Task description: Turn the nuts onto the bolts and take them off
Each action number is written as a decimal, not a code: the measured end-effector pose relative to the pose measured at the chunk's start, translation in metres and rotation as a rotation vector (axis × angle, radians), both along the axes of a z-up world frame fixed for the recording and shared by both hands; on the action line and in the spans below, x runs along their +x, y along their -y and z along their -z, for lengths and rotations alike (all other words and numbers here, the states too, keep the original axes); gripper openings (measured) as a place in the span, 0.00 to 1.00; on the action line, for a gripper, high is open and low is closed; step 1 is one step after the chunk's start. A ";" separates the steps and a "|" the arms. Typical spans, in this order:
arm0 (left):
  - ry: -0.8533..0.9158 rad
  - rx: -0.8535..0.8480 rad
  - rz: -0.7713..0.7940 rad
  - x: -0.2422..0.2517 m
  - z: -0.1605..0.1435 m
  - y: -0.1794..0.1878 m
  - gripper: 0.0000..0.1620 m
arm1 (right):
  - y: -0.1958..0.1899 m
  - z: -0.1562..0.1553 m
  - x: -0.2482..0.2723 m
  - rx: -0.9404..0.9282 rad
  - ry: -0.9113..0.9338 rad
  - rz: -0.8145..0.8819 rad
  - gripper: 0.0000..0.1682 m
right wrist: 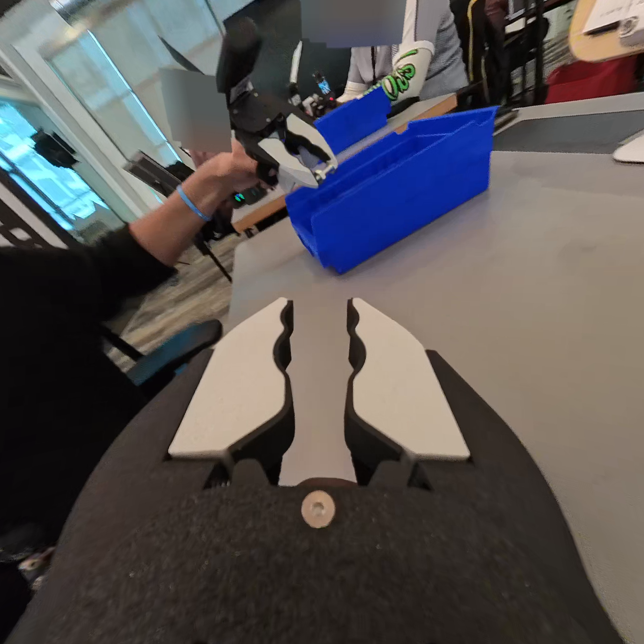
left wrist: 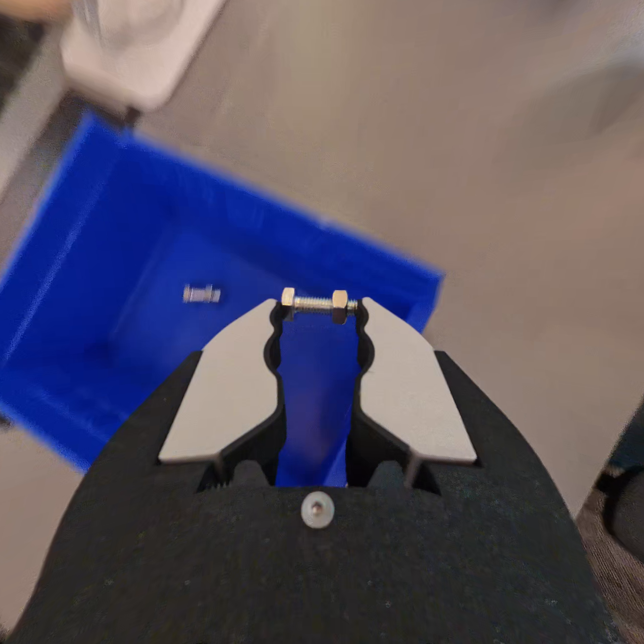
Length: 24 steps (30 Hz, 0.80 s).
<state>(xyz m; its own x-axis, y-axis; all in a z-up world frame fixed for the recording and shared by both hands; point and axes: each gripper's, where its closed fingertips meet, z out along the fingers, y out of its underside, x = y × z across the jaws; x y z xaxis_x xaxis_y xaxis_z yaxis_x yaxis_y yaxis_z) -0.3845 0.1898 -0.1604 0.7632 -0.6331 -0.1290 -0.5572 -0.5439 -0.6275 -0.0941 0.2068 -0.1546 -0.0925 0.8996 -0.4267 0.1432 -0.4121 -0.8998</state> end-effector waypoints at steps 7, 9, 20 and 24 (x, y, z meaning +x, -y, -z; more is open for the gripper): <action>0.657 0.090 0.489 0.143 -0.101 0.020 0.24 | 0.001 -0.067 -0.038 -0.117 -0.217 -0.290 0.21; 0.815 0.046 0.571 0.170 -0.112 0.018 0.24 | 0.002 -0.076 -0.047 0.062 -0.247 -0.296 0.21; 1.287 -0.304 0.662 0.248 -0.094 -0.007 0.24 | -0.003 -0.079 -0.047 0.805 -0.125 -0.127 0.23; 1.325 -0.365 0.635 0.257 -0.085 -0.012 0.24 | -0.006 -0.065 -0.046 0.890 -0.077 -0.109 0.19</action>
<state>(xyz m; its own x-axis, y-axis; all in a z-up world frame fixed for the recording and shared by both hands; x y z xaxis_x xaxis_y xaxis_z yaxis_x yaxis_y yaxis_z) -0.1270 0.2014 -0.0754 -0.2056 -0.7368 0.6441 0.0904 -0.6697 -0.7371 -0.1400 0.2131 -0.0900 -0.1963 0.8789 0.4347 0.0672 0.4543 -0.8883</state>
